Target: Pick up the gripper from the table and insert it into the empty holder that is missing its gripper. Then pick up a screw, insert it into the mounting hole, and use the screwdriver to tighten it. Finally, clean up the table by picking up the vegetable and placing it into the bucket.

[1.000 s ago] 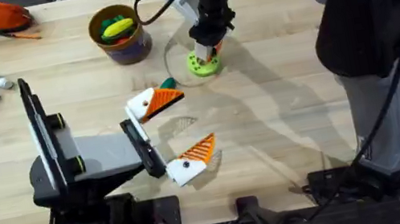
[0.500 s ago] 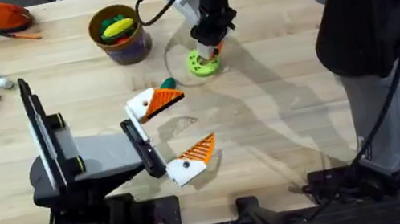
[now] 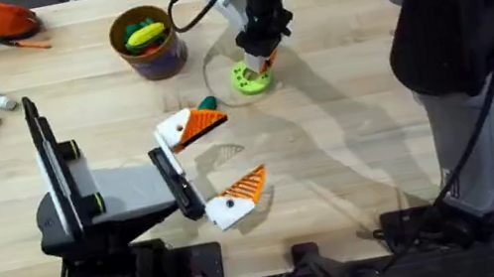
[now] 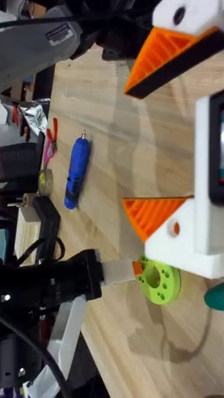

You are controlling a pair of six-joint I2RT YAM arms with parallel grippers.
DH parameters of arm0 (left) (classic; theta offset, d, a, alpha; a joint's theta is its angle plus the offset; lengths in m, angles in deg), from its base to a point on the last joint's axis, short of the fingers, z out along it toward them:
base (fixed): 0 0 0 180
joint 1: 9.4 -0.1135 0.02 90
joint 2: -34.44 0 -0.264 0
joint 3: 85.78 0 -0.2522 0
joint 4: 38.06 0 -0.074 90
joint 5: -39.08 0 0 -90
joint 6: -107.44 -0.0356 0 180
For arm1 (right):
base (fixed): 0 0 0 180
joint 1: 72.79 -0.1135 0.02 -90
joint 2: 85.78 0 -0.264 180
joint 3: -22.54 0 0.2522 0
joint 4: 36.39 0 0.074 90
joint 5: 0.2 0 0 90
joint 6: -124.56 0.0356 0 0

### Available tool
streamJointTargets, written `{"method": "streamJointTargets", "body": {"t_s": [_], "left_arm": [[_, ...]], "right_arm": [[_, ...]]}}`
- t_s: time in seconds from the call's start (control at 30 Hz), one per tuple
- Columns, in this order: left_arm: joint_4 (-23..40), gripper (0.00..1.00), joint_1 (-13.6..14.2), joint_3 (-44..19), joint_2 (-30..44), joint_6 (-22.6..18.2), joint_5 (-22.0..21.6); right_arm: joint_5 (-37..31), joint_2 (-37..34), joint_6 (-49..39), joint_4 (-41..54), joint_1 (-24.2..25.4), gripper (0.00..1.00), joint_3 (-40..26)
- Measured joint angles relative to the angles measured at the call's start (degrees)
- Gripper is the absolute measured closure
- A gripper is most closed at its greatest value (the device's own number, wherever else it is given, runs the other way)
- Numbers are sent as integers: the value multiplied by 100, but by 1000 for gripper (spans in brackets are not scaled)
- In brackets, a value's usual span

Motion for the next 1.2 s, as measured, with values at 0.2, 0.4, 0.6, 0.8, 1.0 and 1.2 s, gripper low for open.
{"method": "streamJointTargets", "body": {"t_s": [0.2, 0.4, 0.6, 0.8, 1.0, 1.2], "left_arm": [[0, 15, 0, 0, 0, 0, 0], [0, 14, -1, 0, 0, 0, 0], [0, 15, 1, 0, 1, 0, 0], [0, 15, 1, 0, -1, 0, 0], [0, 15, -1, 1, 1, 0, 0], [0, 16, 0, 0, -1, 0, 0]], "right_arm": [[1, 0, 15, 0, -56, 900, 0], [70, 0, 31, 0, -70, 899, 0], [111, 0, 48, 0, -70, 935, 0], [111, 0, 51, 0, -70, 995, 0], [111, 0, 51, -9, -70, 996, 0], [111, 0, 51, -24, -70, 996, 0]]}}
